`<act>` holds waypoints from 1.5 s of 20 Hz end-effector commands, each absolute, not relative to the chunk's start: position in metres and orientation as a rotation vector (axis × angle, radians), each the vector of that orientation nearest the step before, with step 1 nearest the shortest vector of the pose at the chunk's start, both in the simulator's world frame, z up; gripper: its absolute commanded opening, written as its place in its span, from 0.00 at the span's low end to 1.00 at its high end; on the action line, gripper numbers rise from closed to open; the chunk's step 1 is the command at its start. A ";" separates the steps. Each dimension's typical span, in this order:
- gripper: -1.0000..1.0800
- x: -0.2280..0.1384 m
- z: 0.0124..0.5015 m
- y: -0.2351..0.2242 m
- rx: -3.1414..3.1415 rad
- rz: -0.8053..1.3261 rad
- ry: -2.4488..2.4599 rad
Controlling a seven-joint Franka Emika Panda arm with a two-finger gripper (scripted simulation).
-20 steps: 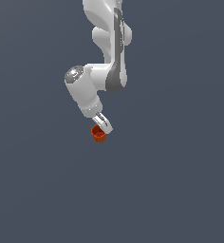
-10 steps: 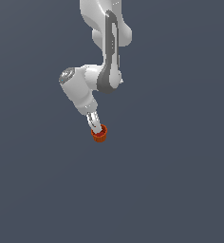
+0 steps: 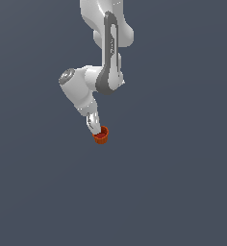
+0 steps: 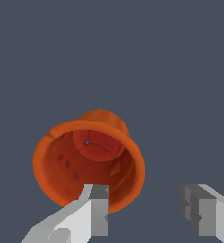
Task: Pick up the object and move it to a goal position.
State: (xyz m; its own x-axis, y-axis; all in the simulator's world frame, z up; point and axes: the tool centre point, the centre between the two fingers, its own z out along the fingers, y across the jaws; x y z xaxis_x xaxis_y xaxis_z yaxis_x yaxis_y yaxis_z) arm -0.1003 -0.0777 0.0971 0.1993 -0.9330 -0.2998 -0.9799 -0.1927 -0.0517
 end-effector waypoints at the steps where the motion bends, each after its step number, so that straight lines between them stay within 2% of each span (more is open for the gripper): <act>1: 0.62 -0.101 0.094 -0.077 -2.242 0.296 1.830; 10: 0.62 -0.102 0.070 -0.069 -2.235 0.298 1.838; 11: 0.00 -0.102 0.070 -0.069 -2.235 0.298 1.838; 23: 0.00 -0.102 0.071 -0.069 -2.234 0.296 1.840; 30: 0.00 -0.096 0.087 -0.053 -2.234 0.296 1.840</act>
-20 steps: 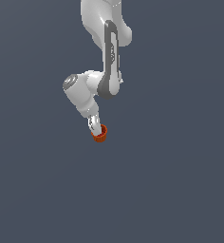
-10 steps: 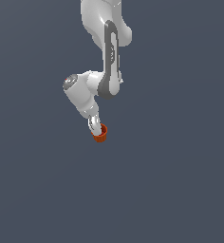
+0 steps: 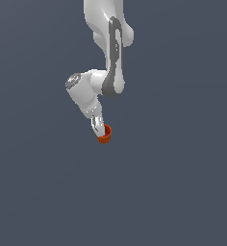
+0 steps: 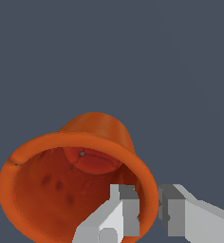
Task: Pick up the object and move it to a goal position.
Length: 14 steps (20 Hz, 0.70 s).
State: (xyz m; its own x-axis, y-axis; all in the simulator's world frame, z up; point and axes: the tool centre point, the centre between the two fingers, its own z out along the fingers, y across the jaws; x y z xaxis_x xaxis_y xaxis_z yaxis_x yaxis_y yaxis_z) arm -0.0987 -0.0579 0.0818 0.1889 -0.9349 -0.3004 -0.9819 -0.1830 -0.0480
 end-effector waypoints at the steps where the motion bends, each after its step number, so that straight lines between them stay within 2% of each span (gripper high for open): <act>1: 0.00 -0.095 0.092 -0.049 -2.234 0.296 1.840; 14: 0.00 -0.065 0.180 0.038 -2.236 0.295 1.841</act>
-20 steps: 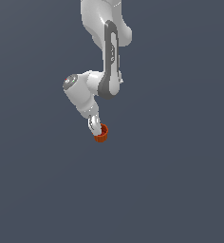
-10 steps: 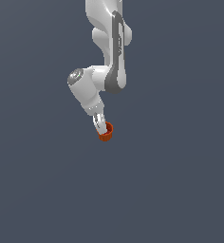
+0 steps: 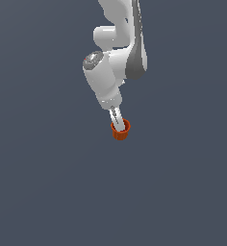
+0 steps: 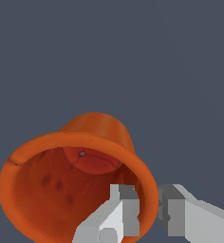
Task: Pick up the object and move it to a goal position.
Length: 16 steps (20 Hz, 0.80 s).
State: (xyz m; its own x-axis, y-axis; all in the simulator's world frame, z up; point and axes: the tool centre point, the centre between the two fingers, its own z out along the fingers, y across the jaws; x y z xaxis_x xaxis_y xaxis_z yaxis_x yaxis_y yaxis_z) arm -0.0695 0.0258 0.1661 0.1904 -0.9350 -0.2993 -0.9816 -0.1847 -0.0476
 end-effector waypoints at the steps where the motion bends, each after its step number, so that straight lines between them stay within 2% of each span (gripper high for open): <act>1: 0.00 -0.062 0.187 0.046 -2.236 0.295 1.841; 9: 0.00 -0.044 0.235 0.093 -2.235 0.296 1.839; 16: 0.00 -0.036 0.253 0.111 -2.235 0.297 1.839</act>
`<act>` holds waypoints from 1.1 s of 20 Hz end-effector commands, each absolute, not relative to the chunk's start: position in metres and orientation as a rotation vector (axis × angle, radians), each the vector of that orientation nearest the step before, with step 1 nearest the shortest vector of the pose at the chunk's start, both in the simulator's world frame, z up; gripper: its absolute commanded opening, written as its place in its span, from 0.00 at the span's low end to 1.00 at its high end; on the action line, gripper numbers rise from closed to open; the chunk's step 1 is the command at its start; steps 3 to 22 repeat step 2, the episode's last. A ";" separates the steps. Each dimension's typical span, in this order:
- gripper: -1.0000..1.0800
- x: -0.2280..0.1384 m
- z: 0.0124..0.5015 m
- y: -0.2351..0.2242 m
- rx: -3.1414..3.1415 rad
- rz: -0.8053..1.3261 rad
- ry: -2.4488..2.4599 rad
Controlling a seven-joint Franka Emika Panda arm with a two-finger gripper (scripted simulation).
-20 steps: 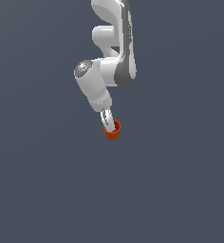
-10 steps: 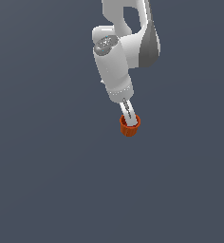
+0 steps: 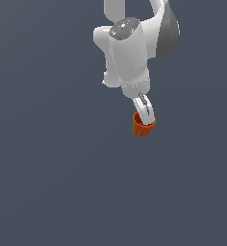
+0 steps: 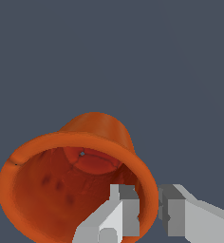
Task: Pick up the object and move it to a goal position.
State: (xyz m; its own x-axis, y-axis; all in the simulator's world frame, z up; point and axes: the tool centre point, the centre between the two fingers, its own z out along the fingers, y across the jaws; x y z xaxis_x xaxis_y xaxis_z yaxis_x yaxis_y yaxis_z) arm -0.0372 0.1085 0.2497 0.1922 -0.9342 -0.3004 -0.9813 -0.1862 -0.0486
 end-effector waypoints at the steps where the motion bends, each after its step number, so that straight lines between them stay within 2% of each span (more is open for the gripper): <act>1: 0.00 -0.035 0.254 0.112 -2.235 0.298 1.838; 22: 0.00 -0.035 0.254 0.112 -2.235 0.298 1.838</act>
